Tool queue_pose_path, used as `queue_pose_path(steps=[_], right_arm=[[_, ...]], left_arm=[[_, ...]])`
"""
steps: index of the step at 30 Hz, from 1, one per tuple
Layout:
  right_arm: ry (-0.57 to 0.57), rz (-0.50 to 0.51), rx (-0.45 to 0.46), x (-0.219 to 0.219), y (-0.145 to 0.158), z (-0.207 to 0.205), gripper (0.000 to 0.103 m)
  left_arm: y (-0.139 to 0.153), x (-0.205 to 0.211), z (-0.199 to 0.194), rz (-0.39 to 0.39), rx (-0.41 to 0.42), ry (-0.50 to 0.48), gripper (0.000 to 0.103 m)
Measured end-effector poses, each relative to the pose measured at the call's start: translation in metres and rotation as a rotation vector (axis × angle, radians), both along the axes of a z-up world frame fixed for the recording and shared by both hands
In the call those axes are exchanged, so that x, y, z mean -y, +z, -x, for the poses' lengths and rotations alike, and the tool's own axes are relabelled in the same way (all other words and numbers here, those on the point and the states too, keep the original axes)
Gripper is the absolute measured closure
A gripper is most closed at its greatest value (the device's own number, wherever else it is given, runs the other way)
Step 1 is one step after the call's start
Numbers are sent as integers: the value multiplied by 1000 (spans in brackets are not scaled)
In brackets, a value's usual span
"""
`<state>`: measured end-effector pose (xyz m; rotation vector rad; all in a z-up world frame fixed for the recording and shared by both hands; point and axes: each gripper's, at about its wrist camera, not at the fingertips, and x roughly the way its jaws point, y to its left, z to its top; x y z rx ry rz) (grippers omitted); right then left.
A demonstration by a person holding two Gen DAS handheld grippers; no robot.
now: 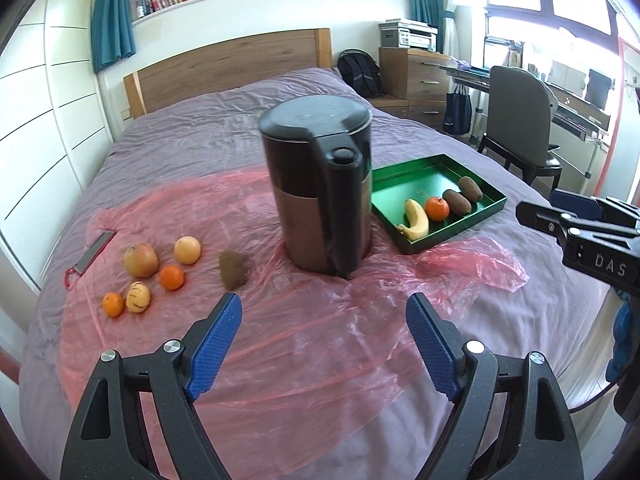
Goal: Organize fruits
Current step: 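Move both open tools back past the kettle toward the loose fruits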
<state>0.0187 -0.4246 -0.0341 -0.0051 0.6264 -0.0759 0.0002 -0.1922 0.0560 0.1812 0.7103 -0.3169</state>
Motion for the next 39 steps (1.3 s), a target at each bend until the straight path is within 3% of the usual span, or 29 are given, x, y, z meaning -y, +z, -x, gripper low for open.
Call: queue_pose_path(steps=[14, 26, 39], right_arm=[[41, 3, -14, -50, -11, 19, 19], [103, 18, -42, -90, -19, 21, 18], [246, 2, -74, -149, -36, 1, 17]], left_arm=[[2, -66, 15, 35, 25, 106, 18], [-6, -110, 16, 58, 25, 176, 14], [-28, -216, 0, 51, -2, 354, 12]])
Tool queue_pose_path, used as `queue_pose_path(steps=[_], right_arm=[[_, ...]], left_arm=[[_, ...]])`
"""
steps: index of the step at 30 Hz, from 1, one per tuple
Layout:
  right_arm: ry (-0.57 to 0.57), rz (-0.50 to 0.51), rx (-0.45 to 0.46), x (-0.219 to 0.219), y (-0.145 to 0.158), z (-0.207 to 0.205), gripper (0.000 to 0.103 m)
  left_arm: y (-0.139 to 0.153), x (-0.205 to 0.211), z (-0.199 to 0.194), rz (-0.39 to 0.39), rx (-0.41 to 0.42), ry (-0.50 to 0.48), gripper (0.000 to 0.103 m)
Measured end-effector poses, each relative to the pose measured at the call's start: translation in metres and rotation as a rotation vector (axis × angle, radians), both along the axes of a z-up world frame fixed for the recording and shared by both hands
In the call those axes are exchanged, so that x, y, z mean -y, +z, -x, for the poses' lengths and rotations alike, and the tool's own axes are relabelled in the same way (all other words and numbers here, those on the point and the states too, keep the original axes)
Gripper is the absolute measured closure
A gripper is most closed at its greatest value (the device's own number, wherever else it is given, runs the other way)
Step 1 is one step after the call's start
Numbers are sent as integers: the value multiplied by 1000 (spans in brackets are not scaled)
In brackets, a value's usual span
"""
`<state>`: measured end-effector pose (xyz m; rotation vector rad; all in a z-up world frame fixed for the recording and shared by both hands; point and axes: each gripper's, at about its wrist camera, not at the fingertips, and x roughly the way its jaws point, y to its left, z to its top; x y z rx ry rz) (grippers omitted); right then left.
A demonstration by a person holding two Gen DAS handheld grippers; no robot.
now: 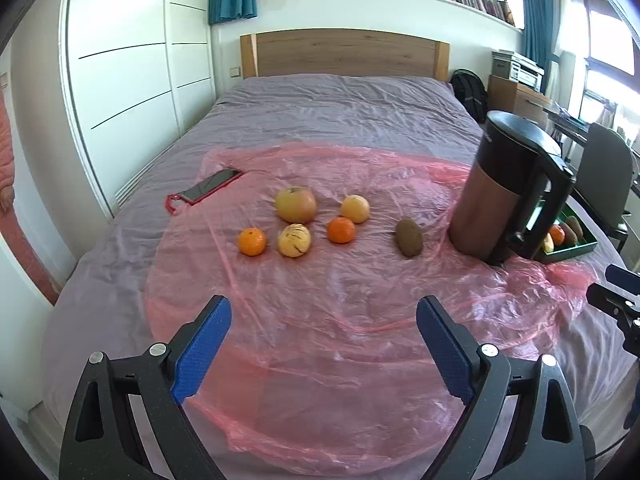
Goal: Organize fruits
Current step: 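Move both open tools back past the kettle toward the loose fruits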
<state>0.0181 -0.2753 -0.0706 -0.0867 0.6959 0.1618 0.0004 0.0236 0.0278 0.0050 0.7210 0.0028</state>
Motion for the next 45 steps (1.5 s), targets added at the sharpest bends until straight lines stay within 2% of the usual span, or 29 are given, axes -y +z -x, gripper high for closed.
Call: queue_pose_path(steps=[8, 15, 23, 28, 40, 45], right_arm=[[83, 8, -28, -39, -9, -31, 17], [124, 25, -66, -63, -22, -64, 17], [178, 61, -98, -98, -37, -112, 17], [203, 72, -102, -114, -47, -143, 17], [149, 60, -135, -115, -84, -214, 17], [107, 57, -159, -108, -98, -233, 17]], left_arm=[[-11, -65, -27, -10, -22, 134, 12], [-26, -88, -55, -24, -48, 182, 12], [-53, -103, -96, -25, -89, 197, 12], [-61, -112, -124, -53, -93, 204, 12], [-107, -124, -180, -36, -168, 173, 18], [-119, -118, -201, -58, -183, 150, 20]])
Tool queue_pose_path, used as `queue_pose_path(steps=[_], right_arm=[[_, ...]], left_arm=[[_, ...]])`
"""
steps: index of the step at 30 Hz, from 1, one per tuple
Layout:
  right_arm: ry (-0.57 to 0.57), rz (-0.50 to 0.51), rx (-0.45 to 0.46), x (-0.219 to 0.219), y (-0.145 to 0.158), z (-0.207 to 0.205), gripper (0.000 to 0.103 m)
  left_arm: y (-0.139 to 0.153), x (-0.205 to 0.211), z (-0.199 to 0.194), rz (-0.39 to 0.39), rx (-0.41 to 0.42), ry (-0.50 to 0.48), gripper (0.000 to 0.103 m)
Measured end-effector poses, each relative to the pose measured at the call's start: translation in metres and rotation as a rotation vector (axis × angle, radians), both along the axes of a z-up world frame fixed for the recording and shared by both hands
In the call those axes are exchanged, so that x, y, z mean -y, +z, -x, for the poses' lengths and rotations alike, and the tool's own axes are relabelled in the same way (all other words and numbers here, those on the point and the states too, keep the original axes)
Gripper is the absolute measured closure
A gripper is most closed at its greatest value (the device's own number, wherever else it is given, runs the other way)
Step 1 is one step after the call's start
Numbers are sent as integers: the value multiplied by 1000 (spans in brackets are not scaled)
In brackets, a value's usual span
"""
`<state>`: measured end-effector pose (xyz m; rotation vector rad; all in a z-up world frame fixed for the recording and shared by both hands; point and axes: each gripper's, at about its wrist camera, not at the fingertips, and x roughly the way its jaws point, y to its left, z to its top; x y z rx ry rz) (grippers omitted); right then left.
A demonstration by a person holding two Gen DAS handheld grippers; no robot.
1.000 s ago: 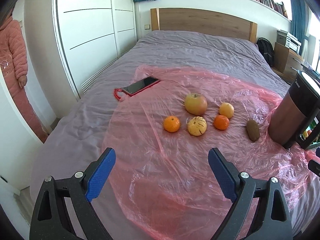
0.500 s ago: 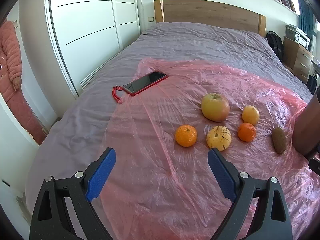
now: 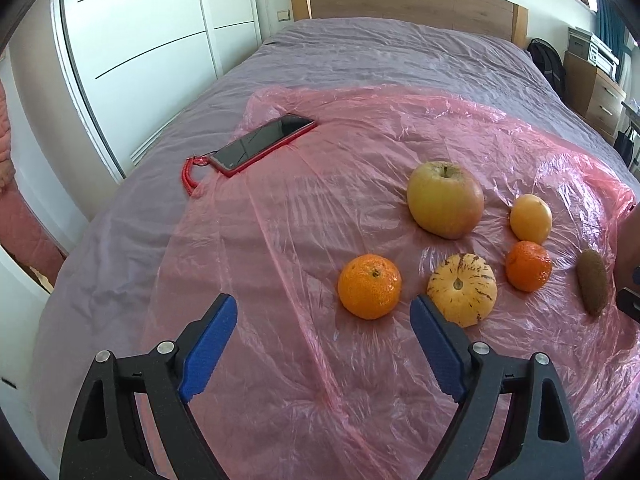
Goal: Organize fruits
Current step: 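Move both open tools back past the kettle toward the loose fruits, then grasp an orange with the left tool while the right tool grasps a brown kiwi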
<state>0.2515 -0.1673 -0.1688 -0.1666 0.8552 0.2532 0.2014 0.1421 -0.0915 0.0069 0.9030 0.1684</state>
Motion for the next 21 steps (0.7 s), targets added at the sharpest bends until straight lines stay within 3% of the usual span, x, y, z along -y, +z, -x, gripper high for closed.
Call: queue_pose_path(steps=[2, 10, 15, 21], right_arm=[[-13, 3, -9, 2, -6, -7, 17], [-38, 11, -49, 4, -20, -28, 17], [-56, 9, -79, 2, -29, -39, 17], [-79, -6, -113, 4, -38, -48, 24]], left_arm=[[-8, 2, -10, -1, -26, -13, 26], [-25, 10, -33, -29, -81, -63, 29], [-34, 14, -44, -27, -113, -90, 38], [-44, 14, -51, 4, -136, -99, 46]])
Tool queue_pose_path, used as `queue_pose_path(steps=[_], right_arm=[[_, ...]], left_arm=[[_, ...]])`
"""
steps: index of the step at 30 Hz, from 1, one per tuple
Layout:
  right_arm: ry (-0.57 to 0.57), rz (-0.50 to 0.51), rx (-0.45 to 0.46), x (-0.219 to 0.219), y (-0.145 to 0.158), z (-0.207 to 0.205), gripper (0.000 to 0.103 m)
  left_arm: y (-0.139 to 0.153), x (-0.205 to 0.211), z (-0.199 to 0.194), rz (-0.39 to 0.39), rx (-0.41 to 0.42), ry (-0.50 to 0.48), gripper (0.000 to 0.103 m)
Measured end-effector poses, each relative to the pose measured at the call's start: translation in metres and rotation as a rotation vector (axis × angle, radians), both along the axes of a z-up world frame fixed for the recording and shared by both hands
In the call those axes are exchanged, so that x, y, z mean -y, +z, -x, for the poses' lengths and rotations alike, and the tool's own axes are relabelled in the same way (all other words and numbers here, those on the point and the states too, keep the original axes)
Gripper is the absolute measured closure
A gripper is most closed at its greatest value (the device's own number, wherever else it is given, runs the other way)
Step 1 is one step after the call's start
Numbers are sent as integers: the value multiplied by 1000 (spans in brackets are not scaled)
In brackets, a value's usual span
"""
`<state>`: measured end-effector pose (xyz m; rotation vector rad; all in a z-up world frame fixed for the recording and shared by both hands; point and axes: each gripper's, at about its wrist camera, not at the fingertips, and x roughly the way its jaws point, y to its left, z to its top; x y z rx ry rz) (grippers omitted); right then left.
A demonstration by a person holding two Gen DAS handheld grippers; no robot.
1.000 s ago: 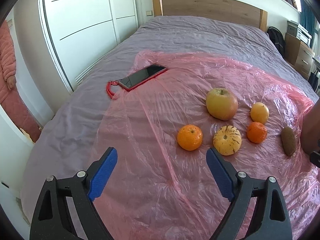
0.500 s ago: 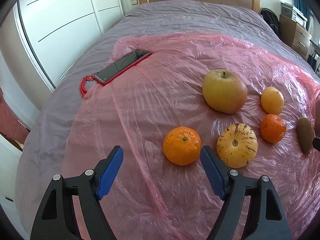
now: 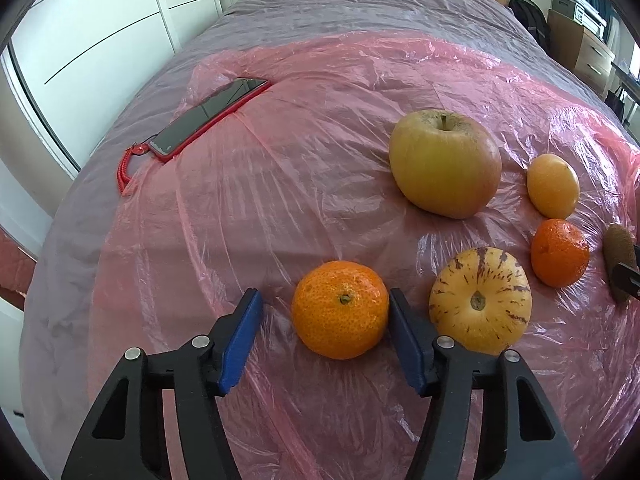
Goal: Organize fruits
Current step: 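Grasp an orange with the left tool while the right tool grasps a brown kiwi, then lift and carry the orange and kiwi past the kettle to the green tray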
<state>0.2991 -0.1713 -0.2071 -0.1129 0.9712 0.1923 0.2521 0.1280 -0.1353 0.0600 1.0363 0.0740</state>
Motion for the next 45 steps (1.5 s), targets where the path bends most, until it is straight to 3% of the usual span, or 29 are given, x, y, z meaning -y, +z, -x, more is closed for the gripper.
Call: queue_pose_path(steps=[2, 8, 11, 16, 26, 45], right_arm=[[-3, -11, -11, 1, -3, -2, 37], [-14, -49, -35, 5, -11, -7, 60], [-5, -69, -50, 5, -14, -9, 80], [2, -95, -58, 10, -14, -10, 84], [17, -85, -18, 7, 4, 2, 85], [132, -56, 82, -9, 72, 87, 84]], left_arm=[[-2, 0, -2, 11, -3, 0, 50], [-4, 4, -5, 22, -15, -23, 63], [-4, 4, -5, 28, -12, -29, 63], [-1, -2, -3, 72, -1, -21, 64], [21, -9, 11, 75, 47, 13, 65], [86, 31, 96, 54, 151, -32, 65]])
